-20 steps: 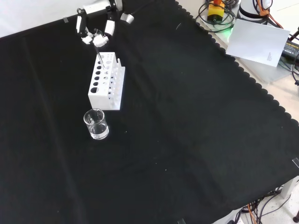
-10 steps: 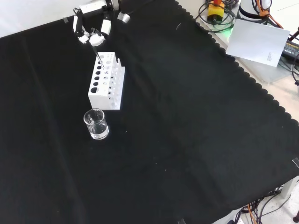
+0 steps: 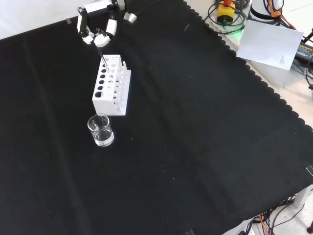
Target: Put the glass rod back on the white test tube rack.
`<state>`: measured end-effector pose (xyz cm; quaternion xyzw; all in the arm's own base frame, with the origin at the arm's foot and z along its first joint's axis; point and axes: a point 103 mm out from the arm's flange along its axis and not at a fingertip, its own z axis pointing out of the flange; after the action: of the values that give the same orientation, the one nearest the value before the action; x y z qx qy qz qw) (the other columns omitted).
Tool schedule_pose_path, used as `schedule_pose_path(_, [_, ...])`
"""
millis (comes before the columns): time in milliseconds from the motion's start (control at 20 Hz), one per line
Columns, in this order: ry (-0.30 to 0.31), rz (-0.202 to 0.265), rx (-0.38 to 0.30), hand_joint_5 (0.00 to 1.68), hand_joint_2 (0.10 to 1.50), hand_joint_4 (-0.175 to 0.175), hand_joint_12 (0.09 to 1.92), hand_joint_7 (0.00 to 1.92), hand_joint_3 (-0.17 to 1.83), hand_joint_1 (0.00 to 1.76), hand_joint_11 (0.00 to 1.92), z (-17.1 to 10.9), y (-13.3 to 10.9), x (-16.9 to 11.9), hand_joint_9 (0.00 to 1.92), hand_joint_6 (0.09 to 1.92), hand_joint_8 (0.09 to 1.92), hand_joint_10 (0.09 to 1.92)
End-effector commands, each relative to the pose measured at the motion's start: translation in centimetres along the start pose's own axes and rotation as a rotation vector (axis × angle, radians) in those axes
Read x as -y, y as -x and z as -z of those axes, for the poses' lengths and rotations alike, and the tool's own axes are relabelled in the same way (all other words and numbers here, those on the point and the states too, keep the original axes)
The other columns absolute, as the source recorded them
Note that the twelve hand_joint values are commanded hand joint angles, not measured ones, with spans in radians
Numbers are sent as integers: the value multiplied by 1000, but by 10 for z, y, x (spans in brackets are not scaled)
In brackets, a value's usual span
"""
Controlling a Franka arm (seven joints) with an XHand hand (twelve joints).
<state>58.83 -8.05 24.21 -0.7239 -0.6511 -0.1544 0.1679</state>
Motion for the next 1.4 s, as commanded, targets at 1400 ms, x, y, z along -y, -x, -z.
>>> schedule_pose_path(1400, [-2, 5, 5, 872, 387, -175, 924, 978, 1002, 1427, 1789, -3, -4, 13, 1770, 899, 959, 847])
